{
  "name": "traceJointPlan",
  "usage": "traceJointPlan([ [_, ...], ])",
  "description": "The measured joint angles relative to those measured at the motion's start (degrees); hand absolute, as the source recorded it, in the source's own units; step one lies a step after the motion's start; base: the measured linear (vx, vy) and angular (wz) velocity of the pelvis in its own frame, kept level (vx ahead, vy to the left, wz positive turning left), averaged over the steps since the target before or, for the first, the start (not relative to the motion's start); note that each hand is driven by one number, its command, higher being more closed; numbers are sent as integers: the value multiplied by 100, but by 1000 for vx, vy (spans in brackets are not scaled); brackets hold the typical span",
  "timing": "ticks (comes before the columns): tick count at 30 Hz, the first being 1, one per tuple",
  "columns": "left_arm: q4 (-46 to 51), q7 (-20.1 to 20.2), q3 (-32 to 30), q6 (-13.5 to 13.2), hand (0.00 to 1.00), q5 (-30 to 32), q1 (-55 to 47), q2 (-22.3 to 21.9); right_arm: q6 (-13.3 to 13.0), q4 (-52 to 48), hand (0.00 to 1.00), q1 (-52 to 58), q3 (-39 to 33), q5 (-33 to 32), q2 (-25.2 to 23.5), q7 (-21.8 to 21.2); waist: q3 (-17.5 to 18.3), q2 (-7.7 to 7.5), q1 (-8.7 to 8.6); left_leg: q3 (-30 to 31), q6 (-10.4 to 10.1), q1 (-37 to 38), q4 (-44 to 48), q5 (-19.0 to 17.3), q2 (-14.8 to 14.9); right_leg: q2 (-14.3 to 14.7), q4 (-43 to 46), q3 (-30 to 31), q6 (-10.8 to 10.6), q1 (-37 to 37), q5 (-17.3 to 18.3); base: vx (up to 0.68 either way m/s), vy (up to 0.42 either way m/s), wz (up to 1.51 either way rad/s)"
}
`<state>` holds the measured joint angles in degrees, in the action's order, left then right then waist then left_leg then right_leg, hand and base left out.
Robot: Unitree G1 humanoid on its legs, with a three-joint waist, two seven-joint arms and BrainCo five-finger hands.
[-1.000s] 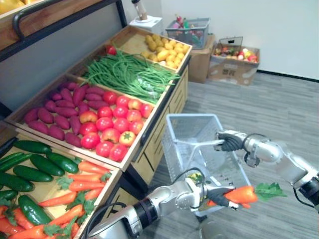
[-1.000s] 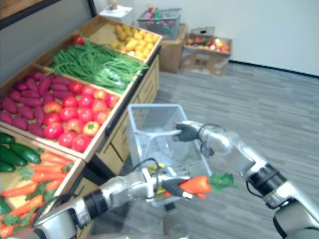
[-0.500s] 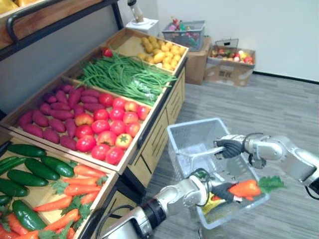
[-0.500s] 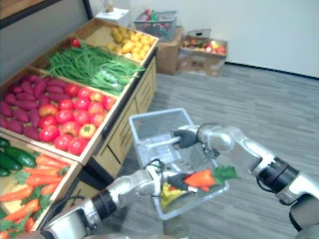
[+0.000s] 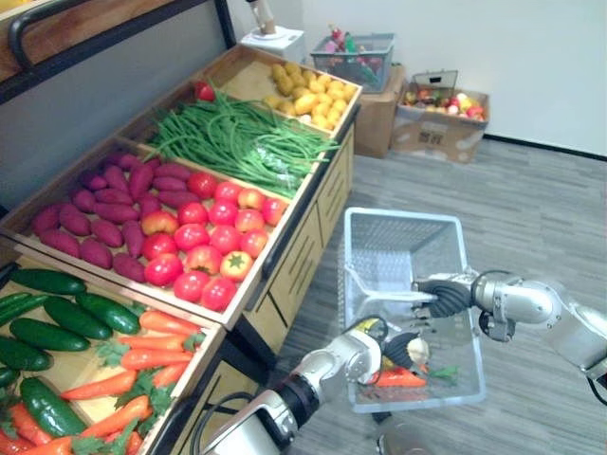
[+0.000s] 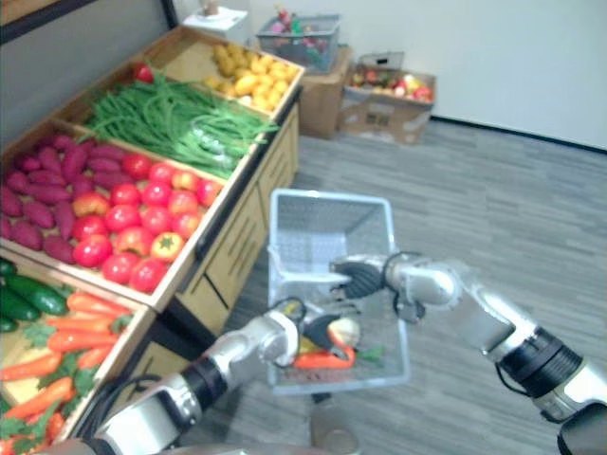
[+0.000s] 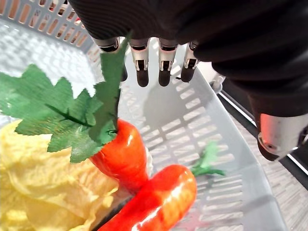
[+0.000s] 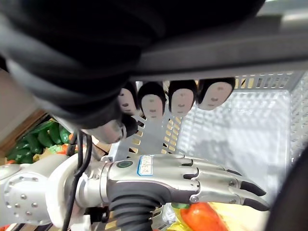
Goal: Pick vegetable in the basket
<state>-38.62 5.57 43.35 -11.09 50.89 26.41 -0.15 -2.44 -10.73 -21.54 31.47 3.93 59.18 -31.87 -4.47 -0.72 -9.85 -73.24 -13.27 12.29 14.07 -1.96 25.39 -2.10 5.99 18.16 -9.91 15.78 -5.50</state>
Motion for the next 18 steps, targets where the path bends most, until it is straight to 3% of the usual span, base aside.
traceJointPlan([
  [6, -39, 62, 5, -2, 0, -1, 151, -48, 65, -3, 100, 236, -286, -24, -14, -115, -7, -10, -8, 3, 1, -2, 3, 1, 3, -5, -2, 0, 0, -2, -13, -38, 5, 0],
  [11, 342, 185, 206, -8, 0, -11, 213, -3, 72, 1, 100, 751, -981, 39, -383, -162, -18, -26, 35, 199, 7, -120, 6, 3, 21, -95, -30, -182, 0, -46, -12, -35, 4, 20],
  [14, 1236, 223, 388, -82, 0, -134, 216, 136, 66, 206, 100, 1153, -1564, 223, -902, -135, -49, -57, 83, 528, 59, -312, 17, -2, 30, -243, -95, -465, -2, -161, -11, -28, -2, 51],
  [18, 2369, 388, 834, -328, 0, -681, 104, 573, 8, 973, 100, 1467, -2308, 814, -1872, 235, -60, -61, 207, 1032, 102, -591, 23, -47, -2, -463, -187, -892, -10, -343, -4, -40, 19, 56],
])
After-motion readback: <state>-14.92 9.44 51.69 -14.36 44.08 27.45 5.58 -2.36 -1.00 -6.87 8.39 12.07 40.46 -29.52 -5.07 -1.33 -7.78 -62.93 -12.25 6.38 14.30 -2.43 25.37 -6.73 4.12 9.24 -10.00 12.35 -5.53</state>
